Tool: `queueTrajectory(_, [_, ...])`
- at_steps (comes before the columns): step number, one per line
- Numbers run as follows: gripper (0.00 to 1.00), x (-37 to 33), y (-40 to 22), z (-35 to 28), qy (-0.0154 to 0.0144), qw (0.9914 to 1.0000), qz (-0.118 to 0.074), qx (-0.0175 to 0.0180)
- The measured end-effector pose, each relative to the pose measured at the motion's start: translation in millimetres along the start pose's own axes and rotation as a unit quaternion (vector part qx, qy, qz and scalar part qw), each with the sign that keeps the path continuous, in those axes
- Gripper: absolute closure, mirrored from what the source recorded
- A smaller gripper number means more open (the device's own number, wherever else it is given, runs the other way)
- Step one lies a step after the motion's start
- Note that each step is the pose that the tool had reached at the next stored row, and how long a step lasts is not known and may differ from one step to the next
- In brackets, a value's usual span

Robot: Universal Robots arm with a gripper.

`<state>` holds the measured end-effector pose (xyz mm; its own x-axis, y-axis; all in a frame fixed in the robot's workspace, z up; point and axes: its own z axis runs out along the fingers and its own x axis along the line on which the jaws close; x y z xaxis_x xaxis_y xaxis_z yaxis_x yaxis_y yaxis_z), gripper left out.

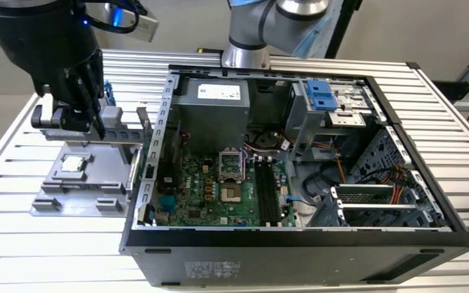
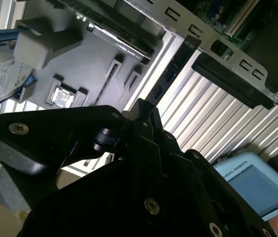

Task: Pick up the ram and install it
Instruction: 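Pick up the ram and move it above insertion slot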

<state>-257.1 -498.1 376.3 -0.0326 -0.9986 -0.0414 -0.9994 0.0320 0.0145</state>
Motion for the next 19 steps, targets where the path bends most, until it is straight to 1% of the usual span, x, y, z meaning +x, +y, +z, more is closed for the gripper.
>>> queueTrajectory(6, [1.00,-0.4,-14.0,-0.2,0.0000,1.00000,0.000,-0.0004])
queueTrajectory(19, [1.00,-1.3,-41.2,-0.5,0.0000,1.00000,0.000,-0.0010])
